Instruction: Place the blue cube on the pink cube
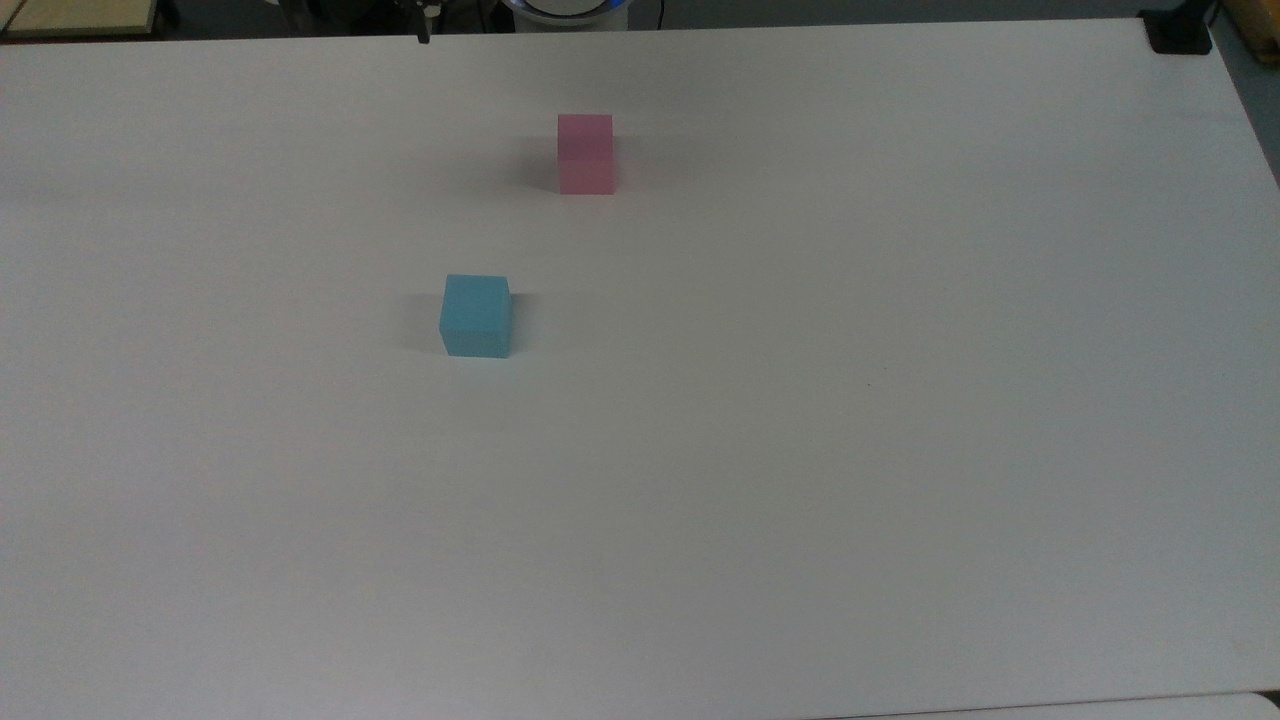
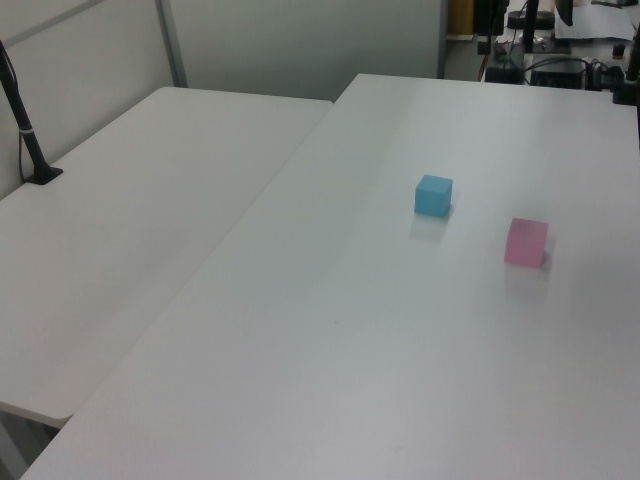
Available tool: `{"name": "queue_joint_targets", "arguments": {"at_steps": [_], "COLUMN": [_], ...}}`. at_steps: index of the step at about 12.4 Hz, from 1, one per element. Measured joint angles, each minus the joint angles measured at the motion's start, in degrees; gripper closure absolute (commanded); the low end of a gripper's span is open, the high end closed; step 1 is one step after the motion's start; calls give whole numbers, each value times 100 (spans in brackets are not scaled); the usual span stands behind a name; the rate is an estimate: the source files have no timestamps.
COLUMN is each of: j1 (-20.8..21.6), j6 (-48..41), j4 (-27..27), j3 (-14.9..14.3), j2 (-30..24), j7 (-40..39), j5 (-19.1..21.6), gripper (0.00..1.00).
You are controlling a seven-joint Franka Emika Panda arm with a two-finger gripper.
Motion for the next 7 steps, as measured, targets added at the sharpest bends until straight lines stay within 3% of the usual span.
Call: {"name": "queue_joint_targets", "arguments": {"at_steps": [4, 7], "j1": [10, 21], "j6": [23, 968], "j4": [-117, -938], "j3": [9, 16], "j2": [26, 61], "j7": [-12, -12], "j5": [99, 108], "gripper": [0, 0]}}
